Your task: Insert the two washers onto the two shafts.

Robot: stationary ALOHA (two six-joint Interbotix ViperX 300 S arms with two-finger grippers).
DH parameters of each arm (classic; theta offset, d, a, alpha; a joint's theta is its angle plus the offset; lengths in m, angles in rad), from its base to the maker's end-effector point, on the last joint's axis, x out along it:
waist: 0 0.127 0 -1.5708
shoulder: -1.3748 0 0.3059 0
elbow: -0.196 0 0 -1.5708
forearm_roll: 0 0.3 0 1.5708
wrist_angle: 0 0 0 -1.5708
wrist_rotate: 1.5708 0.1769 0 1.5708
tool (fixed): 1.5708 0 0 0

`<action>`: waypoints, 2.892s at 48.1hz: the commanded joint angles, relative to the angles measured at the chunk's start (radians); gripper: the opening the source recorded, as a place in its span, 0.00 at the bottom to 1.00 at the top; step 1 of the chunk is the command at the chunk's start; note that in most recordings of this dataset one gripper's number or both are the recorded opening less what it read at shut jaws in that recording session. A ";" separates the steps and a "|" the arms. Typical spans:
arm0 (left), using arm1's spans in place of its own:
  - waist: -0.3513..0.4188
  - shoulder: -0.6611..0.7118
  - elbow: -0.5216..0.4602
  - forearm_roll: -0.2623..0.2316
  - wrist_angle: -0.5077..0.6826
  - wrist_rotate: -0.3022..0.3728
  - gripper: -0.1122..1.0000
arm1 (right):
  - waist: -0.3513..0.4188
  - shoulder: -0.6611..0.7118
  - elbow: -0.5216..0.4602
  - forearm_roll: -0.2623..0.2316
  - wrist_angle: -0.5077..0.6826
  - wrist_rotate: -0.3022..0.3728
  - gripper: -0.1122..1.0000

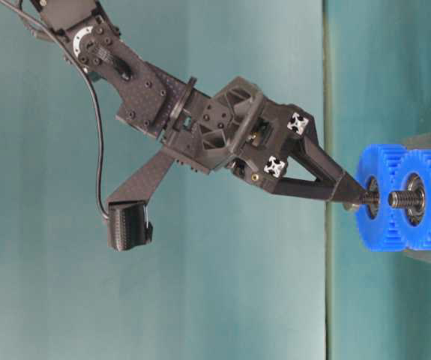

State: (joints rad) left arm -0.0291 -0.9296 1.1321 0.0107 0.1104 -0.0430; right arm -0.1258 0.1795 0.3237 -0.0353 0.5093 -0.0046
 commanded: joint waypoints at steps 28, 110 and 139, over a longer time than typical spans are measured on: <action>0.000 -0.002 -0.020 0.002 -0.014 -0.002 0.11 | -0.008 -0.014 -0.023 -0.002 0.003 -0.006 0.40; -0.003 -0.012 -0.020 0.002 -0.015 -0.002 0.11 | 0.161 -0.115 0.405 0.020 -0.310 0.275 0.73; -0.002 -0.008 -0.026 0.003 -0.015 -0.002 0.11 | 0.140 -0.060 0.399 0.018 -0.356 0.275 0.72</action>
State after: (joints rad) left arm -0.0307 -0.9434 1.1321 0.0107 0.1043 -0.0430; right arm 0.0107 0.1227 0.7394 -0.0169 0.1626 0.2562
